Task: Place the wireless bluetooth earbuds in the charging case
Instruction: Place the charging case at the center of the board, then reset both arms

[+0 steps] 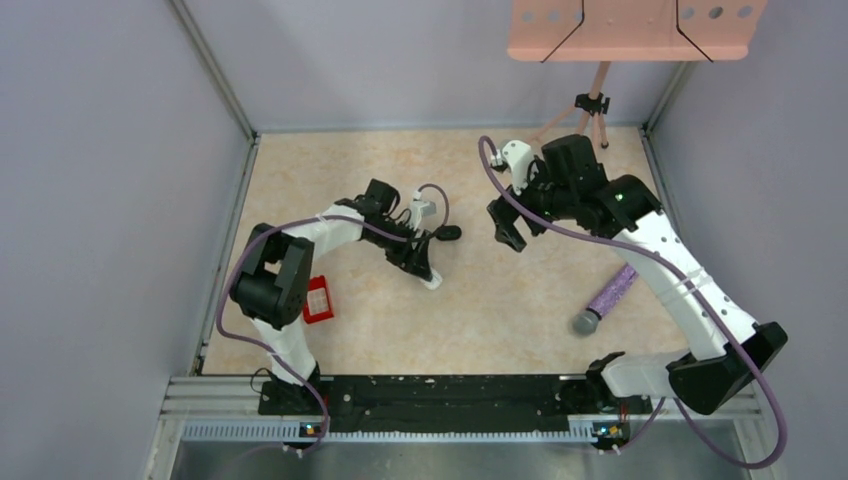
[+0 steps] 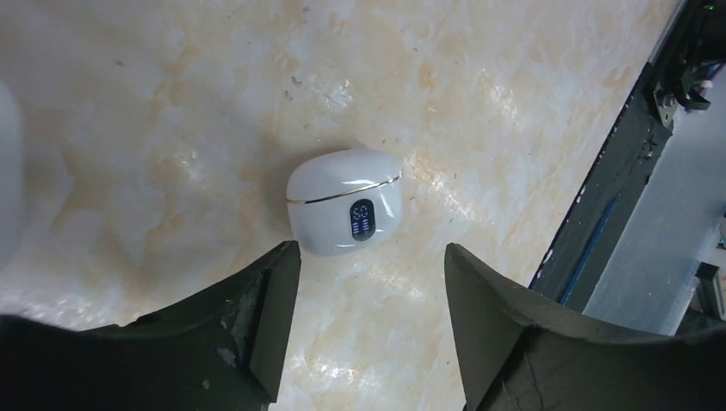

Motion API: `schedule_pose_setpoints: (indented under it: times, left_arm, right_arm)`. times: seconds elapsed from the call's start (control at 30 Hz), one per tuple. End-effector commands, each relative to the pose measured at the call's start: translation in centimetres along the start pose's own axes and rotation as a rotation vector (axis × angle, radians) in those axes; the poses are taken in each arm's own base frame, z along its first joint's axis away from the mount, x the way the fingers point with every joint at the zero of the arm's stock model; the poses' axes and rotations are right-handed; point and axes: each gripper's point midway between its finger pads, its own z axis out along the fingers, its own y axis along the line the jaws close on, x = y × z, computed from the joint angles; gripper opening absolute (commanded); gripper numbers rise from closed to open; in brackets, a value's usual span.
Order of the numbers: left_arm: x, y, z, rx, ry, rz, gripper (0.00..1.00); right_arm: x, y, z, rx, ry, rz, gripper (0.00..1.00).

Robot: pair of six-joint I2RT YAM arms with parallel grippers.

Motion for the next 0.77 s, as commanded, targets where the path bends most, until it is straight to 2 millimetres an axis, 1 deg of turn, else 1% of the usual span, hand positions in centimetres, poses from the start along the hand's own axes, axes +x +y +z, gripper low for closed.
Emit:
schedule_pose_setpoints:
  times: [0.0, 0.03, 0.07, 0.1, 0.13, 0.2, 0.23, 0.3, 0.37, 0.4, 0.47, 0.53, 0.6, 0.67, 0.73]
  left_arm:
    - [-2.8, 0.6, -3.7, -0.157, 0.034, 0.110, 0.63]
    - [-3.9, 0.8, -5.3, -0.213, 0.010, 0.133, 0.62]
    - [-5.3, 1.0, -7.2, -0.277, -0.047, 0.151, 0.62]
    - [-7.0, 1.3, -9.3, -0.352, -0.126, 0.170, 0.64]
    - [-9.0, 1.9, -11.7, -0.457, -0.223, 0.195, 0.70]
    - [-12.2, 1.7, -16.4, -0.602, -0.416, 0.225, 0.97]
    - [-13.6, 1.3, -18.8, -0.675, -0.524, 0.218, 0.99]
    - [-15.7, 0.1, -22.8, -0.774, -0.721, 0.238, 0.99]
    - [-16.4, -1.5, -25.9, -0.822, -0.868, 0.201, 0.99]
    - [-16.6, -2.1, -26.9, -0.826, -0.908, 0.179, 0.99]
    - [-16.9, -3.5, -28.0, -0.800, -0.939, 0.177, 0.99]
    - [-16.9, -4.5, -29.2, -0.783, -0.962, 0.167, 0.99]
    - [-16.9, -5.0, -30.6, -0.773, -0.993, 0.123, 0.99]
    - [-17.2, -5.6, -30.9, -0.734, -1.014, 0.122, 0.99]
    - [-17.4, -6.1, -30.3, -0.697, -1.000, 0.147, 0.99]
  right_arm:
    - [-3.1, -1.4, 0.0, 0.055, -0.080, 0.050, 0.93]
    - [-3.9, -1.6, -0.1, 0.059, -0.094, 0.056, 0.93]
    - [-4.7, -2.0, -0.1, 0.077, -0.109, 0.076, 0.93]
    - [-5.4, -2.7, 0.1, 0.110, -0.125, 0.109, 0.93]
    - [-6.1, -3.5, 0.3, 0.146, -0.142, 0.146, 0.93]
    - [-7.3, -5.1, 1.0, 0.221, -0.167, 0.216, 0.93]
    - [-8.0, -6.0, 1.2, 0.263, -0.184, 0.251, 0.93]
    - [-9.9, -7.6, 1.3, 0.327, -0.242, 0.306, 0.93]
    - [-12.0, -8.7, 1.1, 0.368, -0.311, 0.326, 0.94]
    - [-12.7, -9.2, 0.9, 0.390, -0.345, 0.333, 0.94]
    - [-13.4, -10.1, 0.7, 0.437, -0.394, 0.345, 0.94]
    - [-13.3, -10.9, 0.5, 0.482, -0.417, 0.365, 0.95]
    - [-12.7, -11.0, 0.5, 0.500, -0.413, 0.371, 0.94]
    - [-11.8, -10.8, 0.8, 0.500, -0.406, 0.368, 0.93]
    - [-11.3, -10.3, 1.0, 0.475, -0.409, 0.358, 0.95]
